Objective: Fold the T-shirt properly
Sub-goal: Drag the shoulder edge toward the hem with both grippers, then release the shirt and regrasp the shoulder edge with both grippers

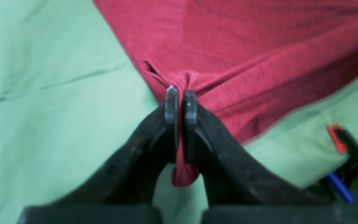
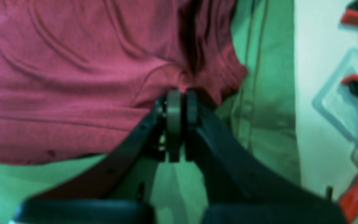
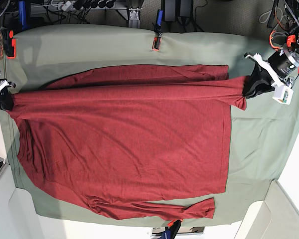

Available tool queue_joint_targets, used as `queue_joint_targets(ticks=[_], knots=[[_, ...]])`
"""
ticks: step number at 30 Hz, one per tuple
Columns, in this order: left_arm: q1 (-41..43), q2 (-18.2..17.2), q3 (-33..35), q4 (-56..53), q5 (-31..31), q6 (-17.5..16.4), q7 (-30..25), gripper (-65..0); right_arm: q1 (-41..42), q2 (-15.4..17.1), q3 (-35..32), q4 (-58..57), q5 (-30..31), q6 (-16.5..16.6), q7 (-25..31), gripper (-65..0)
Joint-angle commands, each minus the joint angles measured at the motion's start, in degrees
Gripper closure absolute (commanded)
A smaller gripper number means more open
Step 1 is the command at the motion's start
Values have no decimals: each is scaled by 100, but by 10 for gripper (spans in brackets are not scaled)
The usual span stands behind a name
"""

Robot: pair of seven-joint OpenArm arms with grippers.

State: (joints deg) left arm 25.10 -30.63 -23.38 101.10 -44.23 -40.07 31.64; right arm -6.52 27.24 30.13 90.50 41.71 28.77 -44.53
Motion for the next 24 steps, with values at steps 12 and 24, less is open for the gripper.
queue_joint_targets(ticks=[12, 24], knots=[[-2269, -83, 1309, -2321, 807, 7, -527, 0, 1346, 44, -798, -1246, -295, -9, 400, 0], [-2389, -114, 1307, -2798, -754, 7, 2050, -361, 1537, -463, -802, -1718, -485, -7, 422, -220]])
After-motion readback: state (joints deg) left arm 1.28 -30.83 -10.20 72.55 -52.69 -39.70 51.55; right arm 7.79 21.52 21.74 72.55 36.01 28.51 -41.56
